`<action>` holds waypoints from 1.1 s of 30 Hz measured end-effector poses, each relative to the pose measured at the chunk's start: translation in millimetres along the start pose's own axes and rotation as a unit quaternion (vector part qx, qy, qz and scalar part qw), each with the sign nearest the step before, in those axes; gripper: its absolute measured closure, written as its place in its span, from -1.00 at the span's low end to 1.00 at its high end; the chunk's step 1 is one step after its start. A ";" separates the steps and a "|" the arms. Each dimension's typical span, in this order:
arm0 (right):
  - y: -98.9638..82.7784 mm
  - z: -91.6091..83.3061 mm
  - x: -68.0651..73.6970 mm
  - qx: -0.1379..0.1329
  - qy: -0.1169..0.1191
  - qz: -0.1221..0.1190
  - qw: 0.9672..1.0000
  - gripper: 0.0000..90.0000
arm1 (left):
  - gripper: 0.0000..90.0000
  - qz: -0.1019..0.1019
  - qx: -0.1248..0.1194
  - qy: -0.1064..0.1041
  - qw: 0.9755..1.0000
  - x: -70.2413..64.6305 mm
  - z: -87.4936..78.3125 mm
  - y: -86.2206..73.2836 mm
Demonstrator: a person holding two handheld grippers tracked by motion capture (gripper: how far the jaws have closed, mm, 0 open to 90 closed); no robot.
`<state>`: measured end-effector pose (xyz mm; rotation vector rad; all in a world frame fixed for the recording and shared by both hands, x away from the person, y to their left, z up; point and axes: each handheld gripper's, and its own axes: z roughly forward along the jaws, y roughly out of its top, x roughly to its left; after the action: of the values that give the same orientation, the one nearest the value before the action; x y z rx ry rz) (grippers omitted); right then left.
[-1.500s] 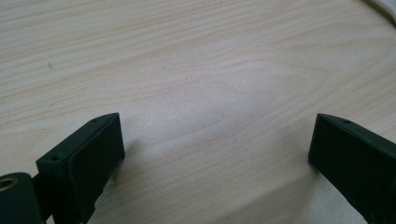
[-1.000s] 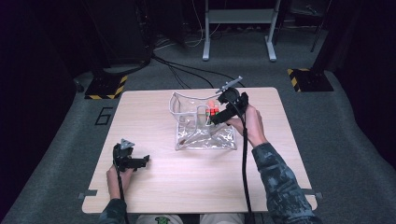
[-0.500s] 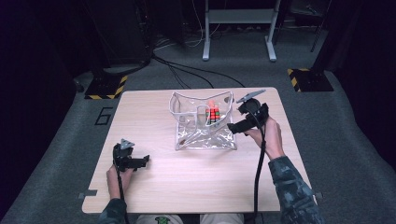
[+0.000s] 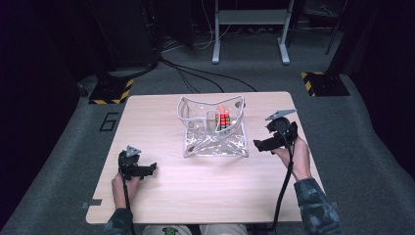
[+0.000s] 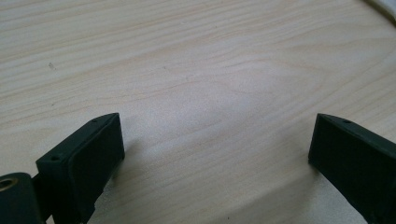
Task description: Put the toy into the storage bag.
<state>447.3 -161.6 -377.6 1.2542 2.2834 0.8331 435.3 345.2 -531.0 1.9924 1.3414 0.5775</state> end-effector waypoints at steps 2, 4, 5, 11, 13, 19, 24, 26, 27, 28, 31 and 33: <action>-6.6 2.8 -1.7 0.003 -0.002 0.004 1.000 -1.00 | -0.93 0.000 0.000 0.000 1.000 0.0 0.0 0.0; -12.7 5.6 -3.2 0.007 -0.004 0.010 1.000 -1.00 | -0.93 0.000 0.000 0.000 1.000 0.0 0.0 0.0; -15.7 7.0 -4.2 0.006 -0.005 0.012 1.000 -1.00 | -0.93 -0.001 -0.001 0.000 1.000 -0.1 0.1 0.0; -33.6 16.1 -9.0 0.017 -0.010 0.022 1.000 -1.00 | -0.93 0.000 0.003 0.000 1.000 0.1 -0.3 0.2; -39.9 19.7 -9.7 0.022 -0.013 0.027 0.999 -1.00 | -0.93 0.000 0.003 0.000 1.000 0.1 -0.3 0.2; -60.3 31.0 -13.8 0.038 -0.012 0.043 0.998 -1.00 | -0.93 0.000 0.003 0.001 1.000 0.1 -0.3 0.2; -81.1 38.7 -18.6 0.045 -0.020 0.058 0.997 -1.00 | -0.93 0.000 0.003 0.000 1.000 0.2 -0.4 0.2; -89.9 42.4 -20.6 0.052 -0.021 0.063 0.996 -1.00 | -0.93 -0.001 0.003 0.001 1.000 0.2 -0.4 0.3; -94.3 44.3 -21.7 0.055 -0.023 0.068 0.996 -1.00 | -0.93 -0.001 0.003 0.001 1.000 0.1 -0.3 0.3; -98.9 46.1 -22.4 0.055 -0.023 0.074 0.995 -1.00 | -0.93 0.000 0.003 0.001 1.000 0.3 -0.3 0.3; -112.9 51.6 -24.8 0.047 -0.022 0.089 0.995 -1.00 | -0.93 -0.001 0.003 0.001 1.000 0.2 -0.3 0.3; -120.7 55.0 -25.0 0.043 -0.022 0.092 0.995 -1.00 | -0.93 -0.002 0.000 0.001 1.000 0.1 0.1 0.1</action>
<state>418.9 -216.7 -497.6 1.5243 2.2140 0.7679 435.4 345.2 -531.0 1.9899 1.3456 0.5769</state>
